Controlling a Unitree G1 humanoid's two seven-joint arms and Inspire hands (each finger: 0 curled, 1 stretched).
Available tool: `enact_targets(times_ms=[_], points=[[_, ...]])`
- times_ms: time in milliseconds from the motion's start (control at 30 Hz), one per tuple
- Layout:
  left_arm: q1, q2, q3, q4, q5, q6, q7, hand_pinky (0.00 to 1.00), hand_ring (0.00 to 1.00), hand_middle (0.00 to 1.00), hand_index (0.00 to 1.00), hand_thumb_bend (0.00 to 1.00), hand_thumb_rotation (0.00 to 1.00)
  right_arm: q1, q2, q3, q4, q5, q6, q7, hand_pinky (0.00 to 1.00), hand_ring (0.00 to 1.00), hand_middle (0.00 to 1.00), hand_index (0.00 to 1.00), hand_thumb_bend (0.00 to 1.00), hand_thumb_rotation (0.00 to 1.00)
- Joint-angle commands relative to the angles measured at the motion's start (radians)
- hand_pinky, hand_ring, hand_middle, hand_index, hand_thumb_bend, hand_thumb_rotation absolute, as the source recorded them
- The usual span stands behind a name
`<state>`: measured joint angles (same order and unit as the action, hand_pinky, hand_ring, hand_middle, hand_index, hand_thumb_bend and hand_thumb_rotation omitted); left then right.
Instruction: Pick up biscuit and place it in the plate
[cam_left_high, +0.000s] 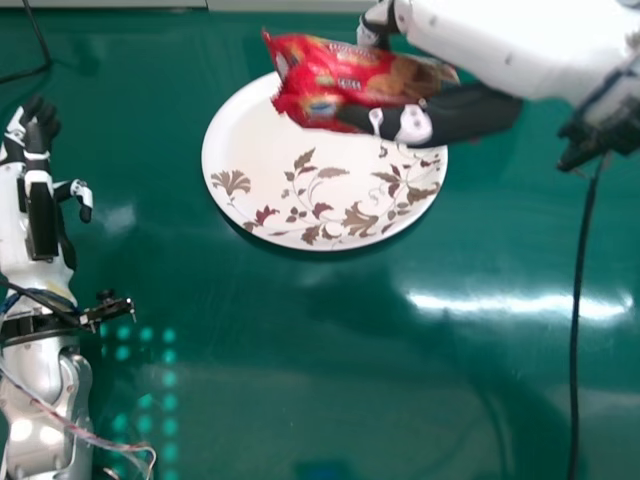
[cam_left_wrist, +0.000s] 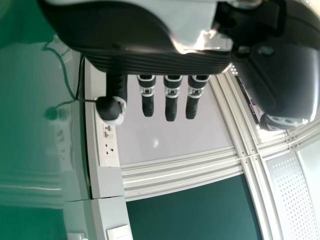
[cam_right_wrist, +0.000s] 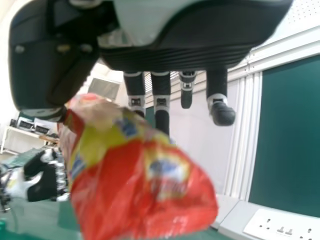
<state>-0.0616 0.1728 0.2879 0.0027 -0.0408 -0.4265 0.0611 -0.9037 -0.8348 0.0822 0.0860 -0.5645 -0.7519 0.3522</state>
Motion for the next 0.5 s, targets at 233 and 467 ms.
enact_targets(times_ms=[233,467], points=[[0.024,-0.037,-0.03,-0.01,0.026,0.004,0.011,0.0,1.0,0.95,0.95,0.76,1.0,-0.242,0.187,0.179,0.424,-0.18,-0.073,-0.209,0.05,0.41,0.48,0.49,0.51,0.0],[0.024,-0.041,-0.035,-0.014,0.012,0.001,0.003,0.0,1.0,0.94,0.94,0.78,0.99,-0.359,0.266,0.288,0.678,-0.292,-0.002,-0.305,0.05,0.41,0.47,0.5,0.51,0.0]])
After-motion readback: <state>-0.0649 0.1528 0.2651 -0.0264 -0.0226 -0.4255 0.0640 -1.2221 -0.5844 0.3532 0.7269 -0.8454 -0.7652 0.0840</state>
